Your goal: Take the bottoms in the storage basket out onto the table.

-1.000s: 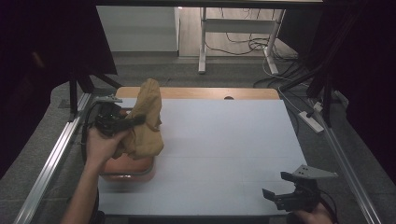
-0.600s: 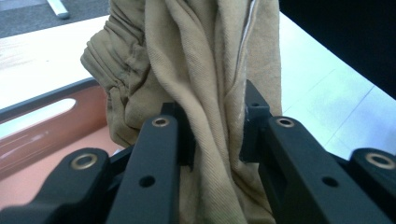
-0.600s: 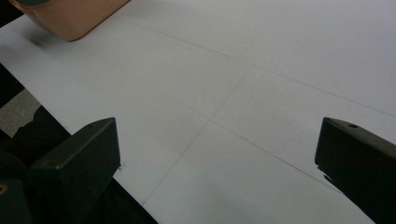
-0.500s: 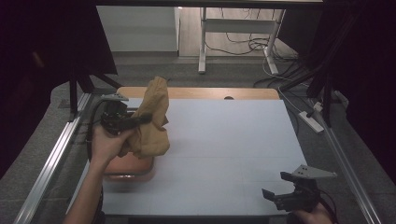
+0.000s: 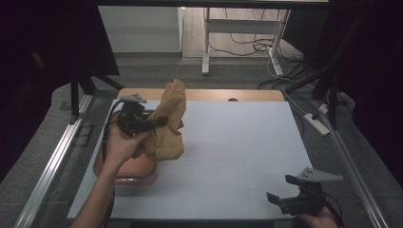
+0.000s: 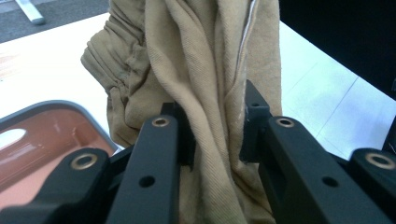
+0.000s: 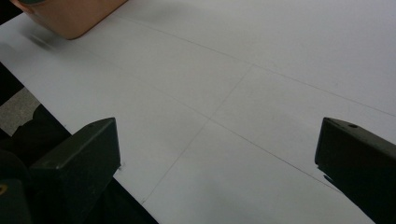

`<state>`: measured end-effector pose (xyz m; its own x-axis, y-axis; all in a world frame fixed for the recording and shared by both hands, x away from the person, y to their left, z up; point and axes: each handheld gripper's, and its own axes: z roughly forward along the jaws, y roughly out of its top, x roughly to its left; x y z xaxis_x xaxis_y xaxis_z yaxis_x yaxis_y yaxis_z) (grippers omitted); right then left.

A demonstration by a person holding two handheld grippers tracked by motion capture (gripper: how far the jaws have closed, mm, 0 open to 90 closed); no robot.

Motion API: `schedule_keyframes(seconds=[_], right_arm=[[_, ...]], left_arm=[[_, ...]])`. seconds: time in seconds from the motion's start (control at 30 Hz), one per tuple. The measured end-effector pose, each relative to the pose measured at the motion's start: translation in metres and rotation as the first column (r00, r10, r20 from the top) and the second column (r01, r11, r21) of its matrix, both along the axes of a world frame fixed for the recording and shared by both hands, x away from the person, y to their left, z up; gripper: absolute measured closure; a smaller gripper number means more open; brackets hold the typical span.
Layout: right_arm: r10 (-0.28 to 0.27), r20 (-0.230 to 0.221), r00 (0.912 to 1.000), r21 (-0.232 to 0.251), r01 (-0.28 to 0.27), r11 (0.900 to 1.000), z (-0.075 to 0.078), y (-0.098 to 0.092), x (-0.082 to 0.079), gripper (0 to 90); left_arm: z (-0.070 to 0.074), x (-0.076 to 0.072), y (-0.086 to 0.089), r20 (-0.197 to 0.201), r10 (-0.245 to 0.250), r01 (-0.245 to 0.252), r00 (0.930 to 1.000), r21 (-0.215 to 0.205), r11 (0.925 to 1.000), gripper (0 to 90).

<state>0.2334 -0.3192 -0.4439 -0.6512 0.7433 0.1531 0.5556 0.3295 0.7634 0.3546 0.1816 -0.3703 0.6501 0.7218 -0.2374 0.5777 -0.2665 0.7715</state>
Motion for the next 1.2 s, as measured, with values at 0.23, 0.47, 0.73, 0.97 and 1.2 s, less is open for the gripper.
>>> schedule_keyframes(seconds=[0.23, 0.47, 0.73, 0.97, 1.2], right_arm=[[0.001, 0.0, 1.0, -0.003, -0.001, 1.0, 0.0, 0.0, 0.0, 0.6], [0.001, -0.001, 1.0, -0.004, -0.001, 1.0, 0.0, 0.0, 0.0, 0.6], [0.001, -0.002, 1.0, -0.004, -0.001, 1.0, 0.0, 0.0, 0.0, 0.6], [0.002, -0.004, 1.0, -0.004, -0.002, 1.0, 0.0, 0.0, 0.0, 0.6], [0.002, -0.004, 1.0, -0.003, -0.002, 1.0, 0.0, 0.0, 0.0, 0.6]], left_arm=[[-0.001, 0.003, -0.014, 0.004, -0.026, 0.026, 0.9996, 0.009, 0.9996, 74.1], [0.0, 0.005, -0.026, 0.007, -0.047, 0.047, 0.9988, 0.011, 0.9988, 74.1], [-0.002, 0.009, -0.045, 0.011, -0.08, 0.08, 0.9967, 0.012, 0.9967, 74.1], [-0.003, 0.013, -0.061, 0.01, -0.109, 0.108, 0.994, 0.014, 0.994, 74.1], [-0.008, 0.015, -0.078, 0.009, -0.138, 0.137, 0.9904, 0.029, 0.9901, 74.1]])
